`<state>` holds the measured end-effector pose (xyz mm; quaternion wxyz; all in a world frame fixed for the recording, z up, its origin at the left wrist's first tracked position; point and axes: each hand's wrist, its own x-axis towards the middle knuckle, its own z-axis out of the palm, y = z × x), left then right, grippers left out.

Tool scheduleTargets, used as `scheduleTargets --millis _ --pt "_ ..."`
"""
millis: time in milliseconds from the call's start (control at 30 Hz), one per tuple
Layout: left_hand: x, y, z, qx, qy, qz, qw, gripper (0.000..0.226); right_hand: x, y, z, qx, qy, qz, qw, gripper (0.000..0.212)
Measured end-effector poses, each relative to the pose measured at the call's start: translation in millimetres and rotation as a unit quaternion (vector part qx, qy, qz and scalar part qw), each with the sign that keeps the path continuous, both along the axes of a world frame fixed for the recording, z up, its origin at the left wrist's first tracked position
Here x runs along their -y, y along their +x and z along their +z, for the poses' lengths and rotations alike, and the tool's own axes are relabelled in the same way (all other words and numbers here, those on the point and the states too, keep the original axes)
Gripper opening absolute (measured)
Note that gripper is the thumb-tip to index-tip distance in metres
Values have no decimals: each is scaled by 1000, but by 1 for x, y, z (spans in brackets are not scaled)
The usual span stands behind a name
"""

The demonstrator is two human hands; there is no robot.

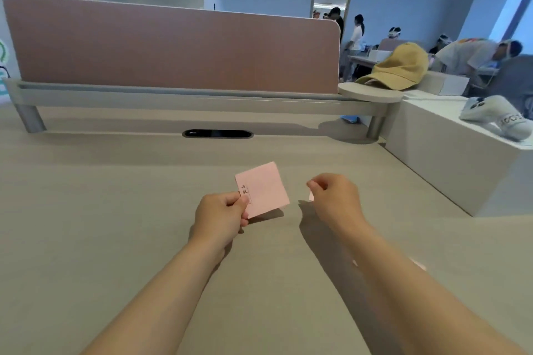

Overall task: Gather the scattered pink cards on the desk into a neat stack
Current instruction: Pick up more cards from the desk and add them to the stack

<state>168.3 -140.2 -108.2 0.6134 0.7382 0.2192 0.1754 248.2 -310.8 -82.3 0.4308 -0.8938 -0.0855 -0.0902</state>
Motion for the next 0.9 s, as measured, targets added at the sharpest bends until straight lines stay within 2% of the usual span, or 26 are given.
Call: scheduleTargets --millis 33,100,200,300,400,533,600,633,667,733,800,833,900 --pt "3 -1 0 0 8 13 1000 31 17 14 3 -4 -22 -29 999 19" --pt "6 -3 0 5 20 29 999 33 46 41 2 -44 -90 -57 993 33" --pt "6 -5 -1 5 31 32 999 33 65 65 1 -103 -206 18 973 65" --pt "2 -6 0 12 9 12 1000 34 62 77 10 -164 -245 101 950 82" --pt "-3 -8 1 29 -56 -20 998 35 54 82 22 -198 -298 126 925 67" --pt "-13 -18 3 33 -115 -37 992 31 44 74 25 -194 -296 128 927 21" --pt "-17 -21 2 25 -130 -33 991 24 42 67 21 -180 -247 105 946 9" --pt "-19 -23 3 22 -134 -29 990 22 41 63 19 -177 -191 93 961 6" --pt "-19 -24 3 21 -136 -26 990 21 41 57 17 -184 -118 83 972 6" --pt "-17 -25 4 18 -134 -25 991 20 40 47 13 -222 34 59 973 19" --pt "-14 -26 5 12 -123 -29 992 20 37 37 8 -280 192 66 938 34" --pt "-12 -26 6 10 -117 -32 993 20 35 31 6 -304 257 80 914 35" --pt "-9 -26 7 7 -110 -36 993 19 28 22 7 -313 328 103 885 32"
